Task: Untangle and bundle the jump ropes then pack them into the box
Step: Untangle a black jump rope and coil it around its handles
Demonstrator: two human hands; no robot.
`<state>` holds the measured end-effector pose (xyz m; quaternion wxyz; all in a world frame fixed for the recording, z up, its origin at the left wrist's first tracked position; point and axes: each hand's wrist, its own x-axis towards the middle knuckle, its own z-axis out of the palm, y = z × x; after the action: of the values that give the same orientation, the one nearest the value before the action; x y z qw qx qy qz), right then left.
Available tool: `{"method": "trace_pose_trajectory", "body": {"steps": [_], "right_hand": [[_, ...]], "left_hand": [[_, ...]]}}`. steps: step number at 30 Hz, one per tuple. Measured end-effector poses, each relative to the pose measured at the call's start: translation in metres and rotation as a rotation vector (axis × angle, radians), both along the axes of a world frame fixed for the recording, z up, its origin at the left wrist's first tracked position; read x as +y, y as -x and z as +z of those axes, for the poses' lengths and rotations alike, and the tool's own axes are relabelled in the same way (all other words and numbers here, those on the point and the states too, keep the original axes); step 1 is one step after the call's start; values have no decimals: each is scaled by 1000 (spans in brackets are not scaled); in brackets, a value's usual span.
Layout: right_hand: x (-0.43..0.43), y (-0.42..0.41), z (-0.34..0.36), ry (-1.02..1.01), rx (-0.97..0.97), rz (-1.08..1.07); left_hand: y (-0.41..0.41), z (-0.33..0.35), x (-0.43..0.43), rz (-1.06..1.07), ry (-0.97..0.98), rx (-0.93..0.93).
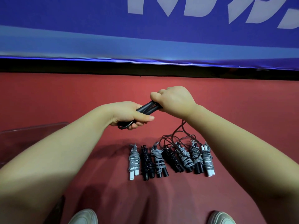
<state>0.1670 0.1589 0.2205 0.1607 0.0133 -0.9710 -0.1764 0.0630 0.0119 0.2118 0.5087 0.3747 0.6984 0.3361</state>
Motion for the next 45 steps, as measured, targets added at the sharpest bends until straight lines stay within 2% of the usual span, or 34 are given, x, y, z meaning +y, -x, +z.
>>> {"method": "trace_pose_trajectory", "body": {"steps": [3, 9, 13, 17, 22, 30, 35, 39, 41, 43, 45], "right_hand": [[1, 3, 0, -17, 17, 3], [1, 8, -5, -3, 67, -48], [1, 11, -2, -54, 35, -75], [-3, 8, -1, 34, -8, -105], [-4, 6, 1, 1, 15, -111], [3, 2, 1, 33, 49, -84], [5, 1, -4, -7, 47, -48], [10, -1, -5, 25, 48, -13], [13, -3, -1, 130, -34, -17], [17, -9, 9, 444, -179, -41], [26, -18, 19, 761, -215, -63]], "left_hand": [[4, 3, -2, 10, -4, 80], [-3, 1, -1, 49, -35, 102], [-5, 1, 2, 89, -28, -38], [-4, 4, -1, 34, 0, -112], [5, 7, -8, 50, -78, -353], [-2, 6, -1, 39, -67, -279], [-8, 3, 2, 14, -80, -51], [-18, 0, 4, 33, -142, 17], [-18, -1, 4, 44, -150, 32], [-12, 1, 3, 51, -152, 41], [-3, 3, 0, 59, -133, 40]]}}
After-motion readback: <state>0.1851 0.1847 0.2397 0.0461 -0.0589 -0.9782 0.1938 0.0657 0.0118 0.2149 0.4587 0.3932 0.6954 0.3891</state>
